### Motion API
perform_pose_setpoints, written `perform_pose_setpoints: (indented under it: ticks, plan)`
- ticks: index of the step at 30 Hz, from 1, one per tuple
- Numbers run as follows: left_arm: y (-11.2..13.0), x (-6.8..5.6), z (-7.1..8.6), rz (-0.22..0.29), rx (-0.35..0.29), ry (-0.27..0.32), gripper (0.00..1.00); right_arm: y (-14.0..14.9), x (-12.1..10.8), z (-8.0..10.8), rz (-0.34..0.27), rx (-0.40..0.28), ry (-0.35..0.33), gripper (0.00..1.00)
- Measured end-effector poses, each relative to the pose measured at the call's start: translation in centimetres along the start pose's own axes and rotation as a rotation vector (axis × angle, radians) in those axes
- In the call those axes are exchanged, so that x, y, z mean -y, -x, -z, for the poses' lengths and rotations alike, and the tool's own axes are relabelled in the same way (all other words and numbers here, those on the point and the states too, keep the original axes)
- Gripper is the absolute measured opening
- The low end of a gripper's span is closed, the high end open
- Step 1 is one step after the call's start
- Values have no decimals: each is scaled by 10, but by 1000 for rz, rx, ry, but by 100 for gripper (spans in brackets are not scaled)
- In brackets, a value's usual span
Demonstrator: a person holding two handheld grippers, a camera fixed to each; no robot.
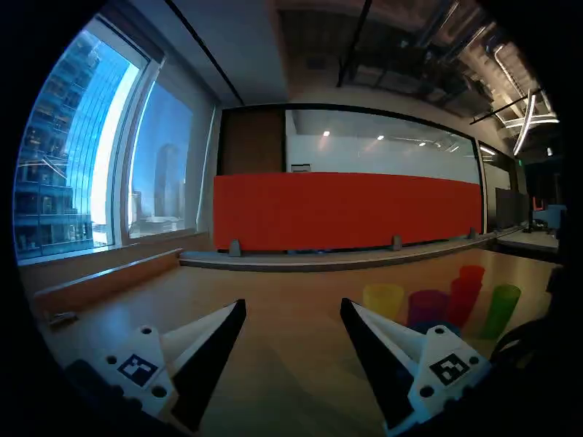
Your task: Pour water
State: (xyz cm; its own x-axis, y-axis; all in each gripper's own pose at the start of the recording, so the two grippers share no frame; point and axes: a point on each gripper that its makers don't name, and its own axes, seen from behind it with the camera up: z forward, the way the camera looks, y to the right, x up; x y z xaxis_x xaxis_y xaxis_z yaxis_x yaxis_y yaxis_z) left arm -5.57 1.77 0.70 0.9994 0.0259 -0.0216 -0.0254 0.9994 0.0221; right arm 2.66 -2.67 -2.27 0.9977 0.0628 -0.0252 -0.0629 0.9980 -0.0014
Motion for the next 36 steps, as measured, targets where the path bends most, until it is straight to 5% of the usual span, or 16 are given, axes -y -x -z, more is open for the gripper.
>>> perform_pose_setpoints:
  ticks: [36]
  plan:
    - [3, -3, 0, 2, 7, 11, 97, -1, -5, 3, -13, -9, 1, 99]
